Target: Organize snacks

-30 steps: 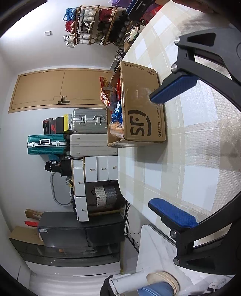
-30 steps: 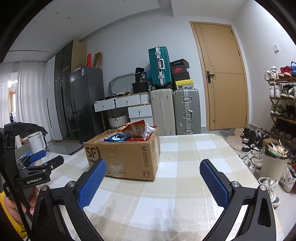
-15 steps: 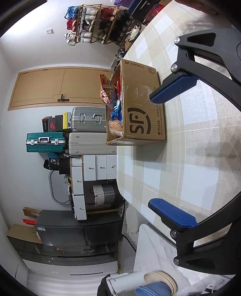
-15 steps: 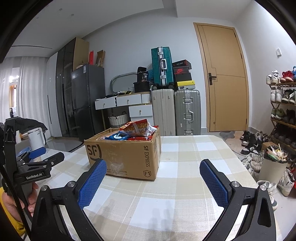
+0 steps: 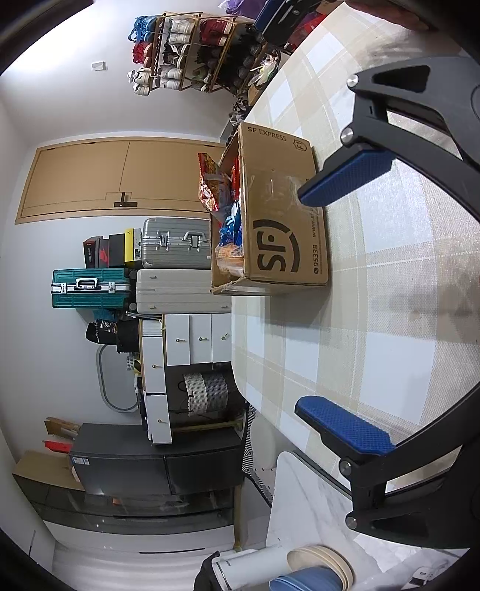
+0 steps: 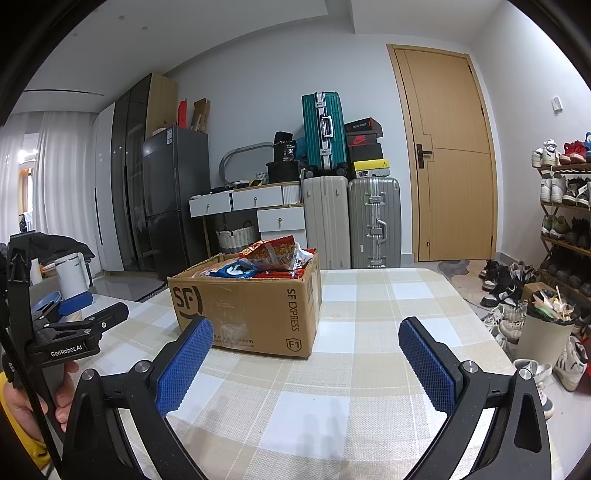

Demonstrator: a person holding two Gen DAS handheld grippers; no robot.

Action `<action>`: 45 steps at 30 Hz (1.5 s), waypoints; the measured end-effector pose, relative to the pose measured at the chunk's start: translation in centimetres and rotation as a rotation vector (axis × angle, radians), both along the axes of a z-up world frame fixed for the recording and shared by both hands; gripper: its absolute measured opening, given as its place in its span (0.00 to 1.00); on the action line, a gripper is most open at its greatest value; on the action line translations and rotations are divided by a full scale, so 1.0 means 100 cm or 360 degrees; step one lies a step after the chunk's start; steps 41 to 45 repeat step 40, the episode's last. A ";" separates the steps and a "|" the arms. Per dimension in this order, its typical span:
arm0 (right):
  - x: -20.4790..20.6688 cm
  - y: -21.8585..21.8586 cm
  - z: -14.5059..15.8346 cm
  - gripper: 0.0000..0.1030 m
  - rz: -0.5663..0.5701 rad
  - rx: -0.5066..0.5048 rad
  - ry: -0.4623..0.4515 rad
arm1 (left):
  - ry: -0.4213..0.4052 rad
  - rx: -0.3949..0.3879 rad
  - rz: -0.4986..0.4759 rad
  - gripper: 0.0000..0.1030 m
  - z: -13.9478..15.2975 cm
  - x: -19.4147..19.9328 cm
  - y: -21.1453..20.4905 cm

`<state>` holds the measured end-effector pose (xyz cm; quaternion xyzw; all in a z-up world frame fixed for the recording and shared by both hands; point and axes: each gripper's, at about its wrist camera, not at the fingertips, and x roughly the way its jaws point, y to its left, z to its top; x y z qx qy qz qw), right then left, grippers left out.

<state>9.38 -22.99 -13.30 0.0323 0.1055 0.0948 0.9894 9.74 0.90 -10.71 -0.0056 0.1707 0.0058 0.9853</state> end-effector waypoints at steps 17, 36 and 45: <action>0.000 0.000 0.000 0.99 -0.0003 -0.0003 0.0003 | 0.0014 -0.0015 0.0020 0.99 0.001 -0.002 0.004; 0.001 0.000 -0.001 0.99 -0.0008 -0.0012 0.0023 | 0.0085 -0.0029 0.0079 0.99 -0.002 0.003 0.010; 0.001 0.000 -0.005 0.99 -0.0005 -0.0024 0.0025 | 0.0068 -0.0055 0.0061 0.99 -0.001 0.001 0.013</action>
